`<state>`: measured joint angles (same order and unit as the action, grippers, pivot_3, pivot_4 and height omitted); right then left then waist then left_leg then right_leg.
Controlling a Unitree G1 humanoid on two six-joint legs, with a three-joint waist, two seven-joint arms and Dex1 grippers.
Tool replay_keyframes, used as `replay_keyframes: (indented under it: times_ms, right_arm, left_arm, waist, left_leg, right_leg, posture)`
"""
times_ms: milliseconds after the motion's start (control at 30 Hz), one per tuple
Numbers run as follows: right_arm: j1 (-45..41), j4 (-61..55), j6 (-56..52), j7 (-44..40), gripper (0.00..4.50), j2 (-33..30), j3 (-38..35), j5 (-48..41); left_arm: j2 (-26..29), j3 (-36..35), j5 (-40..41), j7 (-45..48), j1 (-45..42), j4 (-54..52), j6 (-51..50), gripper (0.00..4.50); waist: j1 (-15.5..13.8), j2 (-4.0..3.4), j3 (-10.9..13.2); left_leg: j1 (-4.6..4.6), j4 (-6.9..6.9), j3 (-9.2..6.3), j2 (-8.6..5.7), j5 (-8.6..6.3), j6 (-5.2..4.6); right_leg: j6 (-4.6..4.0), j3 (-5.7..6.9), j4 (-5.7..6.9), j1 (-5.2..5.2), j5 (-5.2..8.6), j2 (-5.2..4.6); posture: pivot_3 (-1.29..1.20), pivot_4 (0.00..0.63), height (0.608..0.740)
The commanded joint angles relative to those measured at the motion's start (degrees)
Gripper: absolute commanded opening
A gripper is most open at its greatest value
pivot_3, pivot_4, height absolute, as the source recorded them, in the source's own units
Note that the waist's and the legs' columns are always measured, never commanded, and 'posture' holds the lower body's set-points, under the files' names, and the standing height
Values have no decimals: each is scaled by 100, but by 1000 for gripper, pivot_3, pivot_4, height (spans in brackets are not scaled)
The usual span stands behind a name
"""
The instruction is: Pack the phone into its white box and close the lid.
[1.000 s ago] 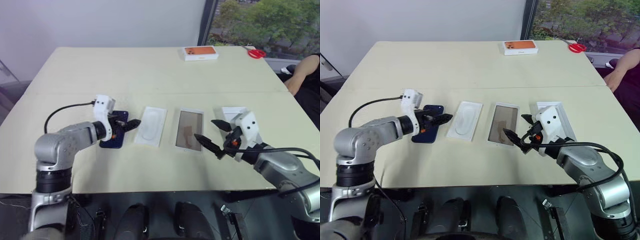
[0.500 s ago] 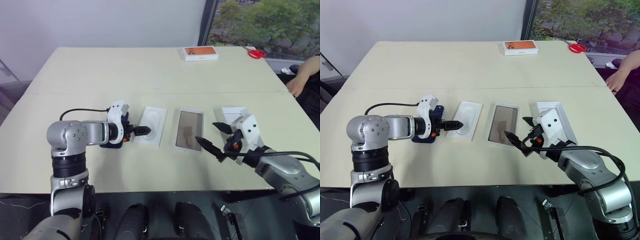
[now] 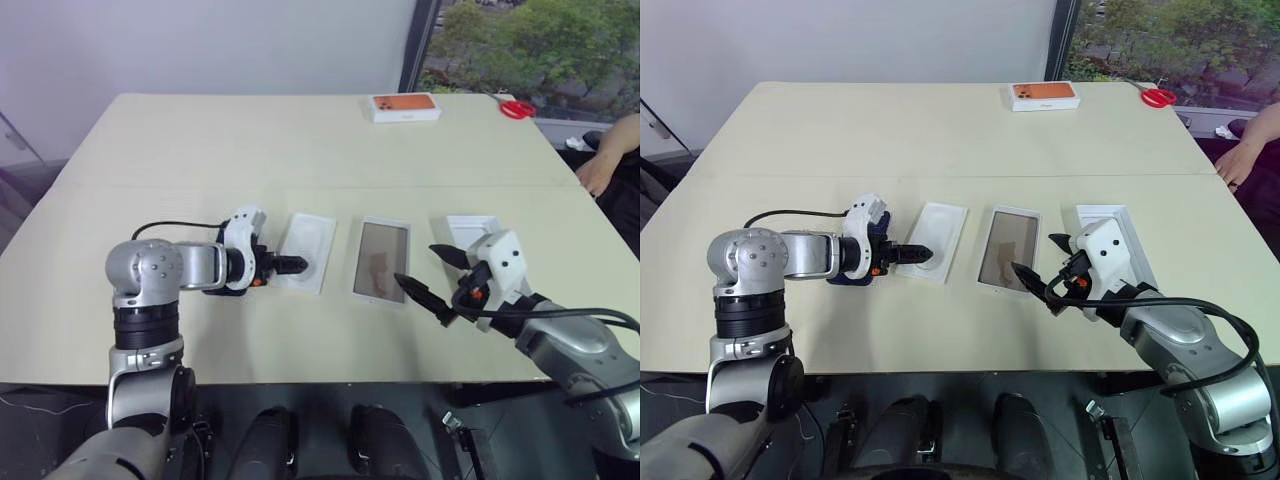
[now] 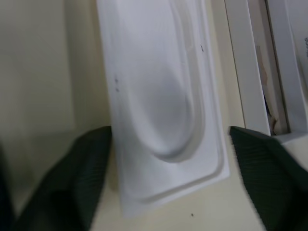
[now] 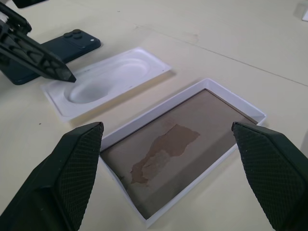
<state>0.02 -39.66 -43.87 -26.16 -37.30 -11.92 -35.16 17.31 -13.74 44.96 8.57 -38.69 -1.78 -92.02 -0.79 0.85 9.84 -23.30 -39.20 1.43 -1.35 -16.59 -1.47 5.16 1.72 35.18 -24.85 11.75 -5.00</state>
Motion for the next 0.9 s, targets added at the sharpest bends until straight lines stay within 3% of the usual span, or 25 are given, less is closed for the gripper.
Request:
replay_keyframes:
  times_ms: [33,67,400,567,900]
  right_arm:
    - [-67,-246,2,-2,4500,-70,-130,-82]
    - [-81,-243,-5,-2,4500,-65,-120,-81]
    - [-73,-307,-82,-67,4500,-94,-91,-118]
    - [27,-380,-118,-179,4500,-264,-37,-54]
    - [112,-443,-127,-234,4500,-327,-54,-47]
  left_arm:
    - [48,-184,275,-147,-41,50,-48,2245]
    - [51,-216,322,-178,-51,63,-48,1776]
    - [8,-535,821,-547,-28,310,-48,1776]
    - [-7,-592,1068,-706,-35,421,-48,53]
    - [-107,-1095,1381,-1042,-155,760,-48,53]
  waist:
    - [0,0,0]
    - [1,0,0]
    - [-2,0,0]
    - [-1,0,0]
    - [0,0,0]
  left_leg:
    - [0,0,0,0,0,0]
    - [0,0,0,0,0,0]
    - [0,0,0,-1,0,1]
    - [0,0,0,-1,0,1]
    - [0,0,0,-1,0,1]
  right_leg:
    - [0,0,0,0,0,0]
    - [0,0,0,0,0,0]
    - [0,0,0,0,0,0]
    - [0,0,0,0,0,0]
    - [0,1,0,0,0,0]
  posture:
    - [0,150,740]
    - [0,150,740]
    - [0,150,740]
    - [0,150,740]
    - [0,150,740]
